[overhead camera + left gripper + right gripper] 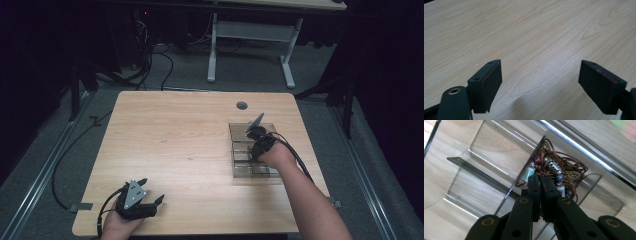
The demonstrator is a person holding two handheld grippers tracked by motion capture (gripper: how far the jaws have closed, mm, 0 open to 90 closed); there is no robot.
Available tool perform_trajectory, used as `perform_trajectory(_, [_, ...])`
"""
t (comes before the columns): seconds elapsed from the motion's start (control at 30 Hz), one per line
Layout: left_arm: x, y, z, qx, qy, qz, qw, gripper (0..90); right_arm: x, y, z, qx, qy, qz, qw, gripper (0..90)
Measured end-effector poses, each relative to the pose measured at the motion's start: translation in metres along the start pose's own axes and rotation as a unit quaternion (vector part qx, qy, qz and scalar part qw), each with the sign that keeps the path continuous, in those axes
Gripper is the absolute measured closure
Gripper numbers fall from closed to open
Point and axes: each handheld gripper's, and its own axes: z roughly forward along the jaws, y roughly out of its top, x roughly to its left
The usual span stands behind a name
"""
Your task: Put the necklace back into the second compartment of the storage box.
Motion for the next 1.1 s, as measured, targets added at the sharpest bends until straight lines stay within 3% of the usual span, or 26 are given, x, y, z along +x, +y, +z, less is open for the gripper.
perform_trajectory(0.67, [0.000, 0.000, 0.000, 0.001, 0.000, -0.001, 1.0000, 19.3, -0.003, -0.023, -0.038, -0.025, 0.023, 0.025, 0.9991, 79.7])
perform_trajectory(1.1, [0.000, 0.000, 0.000, 0.000, -0.002, -0.002, 1.0000, 19.1, -0.001, -0.052, -0.044, -0.026, 0.032, 0.041, 0.9983, 77.0])
